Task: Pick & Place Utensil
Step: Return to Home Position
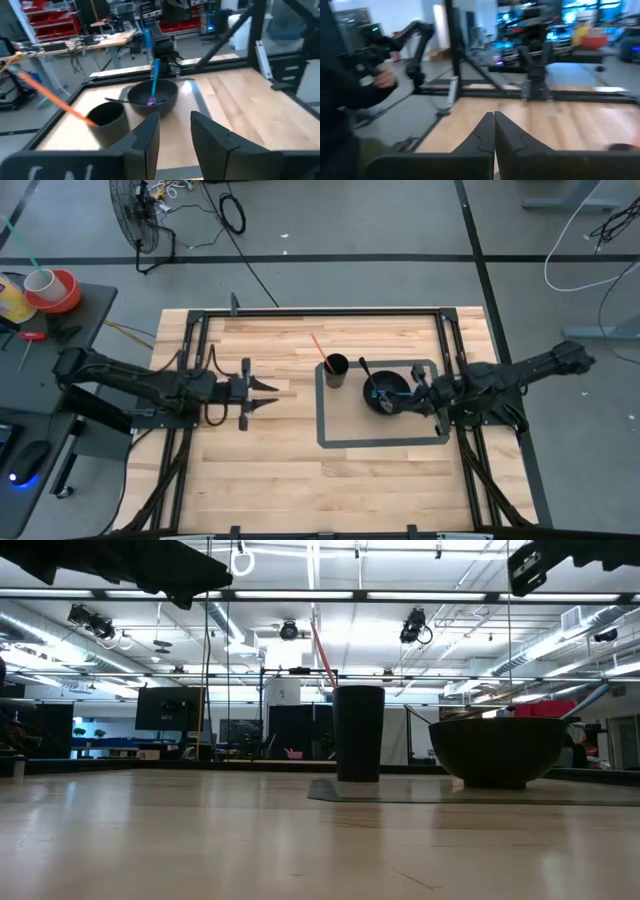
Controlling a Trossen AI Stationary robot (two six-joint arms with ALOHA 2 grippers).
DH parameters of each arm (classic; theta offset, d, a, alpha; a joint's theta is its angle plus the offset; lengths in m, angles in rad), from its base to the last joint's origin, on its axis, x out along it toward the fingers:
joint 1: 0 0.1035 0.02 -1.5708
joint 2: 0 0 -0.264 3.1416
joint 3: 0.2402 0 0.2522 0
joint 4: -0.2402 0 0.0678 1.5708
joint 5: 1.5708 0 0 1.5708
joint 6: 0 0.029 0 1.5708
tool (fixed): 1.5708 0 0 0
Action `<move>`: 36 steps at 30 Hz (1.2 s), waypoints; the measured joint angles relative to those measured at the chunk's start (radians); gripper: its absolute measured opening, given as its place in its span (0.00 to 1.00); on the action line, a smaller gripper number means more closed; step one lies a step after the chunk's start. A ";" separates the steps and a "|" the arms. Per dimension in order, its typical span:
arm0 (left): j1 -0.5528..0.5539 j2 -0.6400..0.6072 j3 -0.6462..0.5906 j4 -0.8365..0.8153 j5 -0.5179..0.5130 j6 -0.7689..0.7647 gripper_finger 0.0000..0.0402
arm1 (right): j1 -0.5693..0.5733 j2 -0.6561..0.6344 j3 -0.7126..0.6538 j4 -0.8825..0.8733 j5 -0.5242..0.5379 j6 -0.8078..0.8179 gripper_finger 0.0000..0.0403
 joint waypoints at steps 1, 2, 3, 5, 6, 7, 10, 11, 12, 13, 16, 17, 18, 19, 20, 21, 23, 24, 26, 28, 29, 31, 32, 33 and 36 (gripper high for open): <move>0.013 -0.017 0.000 -0.017 0.003 0.003 0.29 | -0.020 -0.026 0.000 -0.019 0.001 0.000 0.01; 0.029 -0.034 0.000 -0.031 0.013 0.000 0.29 | -0.039 -0.046 0.000 -0.038 0.003 0.000 0.01; 0.046 -0.047 0.000 -0.039 0.028 -0.004 0.29 | -0.058 -0.063 0.000 -0.059 0.002 0.000 0.01; 0.084 -0.064 0.000 -0.055 0.064 -0.009 0.29 | -0.093 -0.093 0.000 -0.102 -0.026 0.000 0.01; 0.101 -0.073 0.000 -0.068 0.084 -0.016 0.29 | -0.111 -0.105 -0.001 -0.122 -0.054 0.000 0.01; 0.116 -0.083 -0.008 -0.062 0.101 -0.023 0.29 | -0.126 -0.114 -0.002 -0.130 -0.079 -0.002 0.01; 0.156 -0.124 -0.086 0.029 0.121 -0.042 0.29 | -0.161 -0.141 -0.033 -0.090 -0.116 -0.023 0.01; 0.166 -0.142 -0.119 0.057 0.120 -0.052 0.29 | -0.168 -0.152 -0.052 -0.062 -0.114 -0.024 0.01; 0.176 -0.166 -0.150 0.081 0.119 -0.066 0.29 | -0.173 -0.162 -0.070 -0.037 -0.109 -0.024 0.01; 0.184 -0.193 -0.175 0.102 0.119 -0.077 0.29 | -0.178 -0.176 -0.090 -0.017 -0.105 -0.022 0.01; 0.196 -0.296 -0.217 0.093 0.118 -0.098 0.29 | -0.192 -0.239 -0.132 -0.018 -0.174 0.007 0.01; 0.199 -0.341 -0.221 0.064 0.118 -0.097 0.29 | -0.198 -0.263 -0.135 -0.027 -0.200 0.023 0.01; 0.201 -0.388 -0.221 0.038 0.116 -0.093 0.29 | -0.205 -0.288 -0.134 -0.042 -0.221 0.031 0.01; 0.205 -0.436 -0.220 0.013 0.110 -0.086 0.29 | -0.212 -0.317 -0.134 -0.066 -0.228 0.039 0.01; 0.207 -0.483 -0.220 -0.016 0.099 -0.076 0.29 | -0.218 -0.345 -0.134 -0.096 -0.232 0.046 0.01; 0.211 -0.529 -0.219 -0.048 0.088 -0.071 0.29 | -0.226 -0.374 -0.134 -0.130 -0.233 0.046 0.01; 0.215 -0.604 -0.230 -0.091 0.070 -0.072 0.29 | -0.236 -0.427 -0.134 -0.189 -0.234 0.046 0.01; 0.215 -0.639 -0.244 -0.102 0.068 -0.079 0.29 | -0.238 -0.448 -0.137 -0.197 -0.234 0.047 0.01; 0.215 -0.702 -0.282 -0.114 0.068 -0.102 0.29 | -0.239 -0.485 -0.160 -0.188 -0.234 0.045 0.01; 0.215 -0.752 -0.327 -0.116 0.068 -0.125 0.29 | -0.239 -0.512 -0.204 -0.142 -0.234 0.043 0.01; 0.215 -0.774 -0.352 -0.116 0.068 -0.134 0.29 | -0.239 -0.526 -0.231 -0.115 -0.234 0.042 0.01; 0.215 -0.811 -0.397 -0.117 0.068 -0.147 0.29 | -0.239 -0.538 -0.277 -0.068 -0.238 0.046 0.01; 0.215 -0.827 -0.409 -0.130 0.067 -0.153 0.29 | -0.239 -0.537 -0.296 -0.058 -0.247 0.053 0.01; 0.214 -0.843 -0.408 -0.151 0.067 -0.161 0.29 | -0.239 -0.537 -0.307 -0.056 -0.259 0.066 0.01; 0.214 -0.851 -0.403 -0.189 0.065 -0.172 0.29 | -0.240 -0.538 -0.314 -0.042 -0.278 0.112 0.01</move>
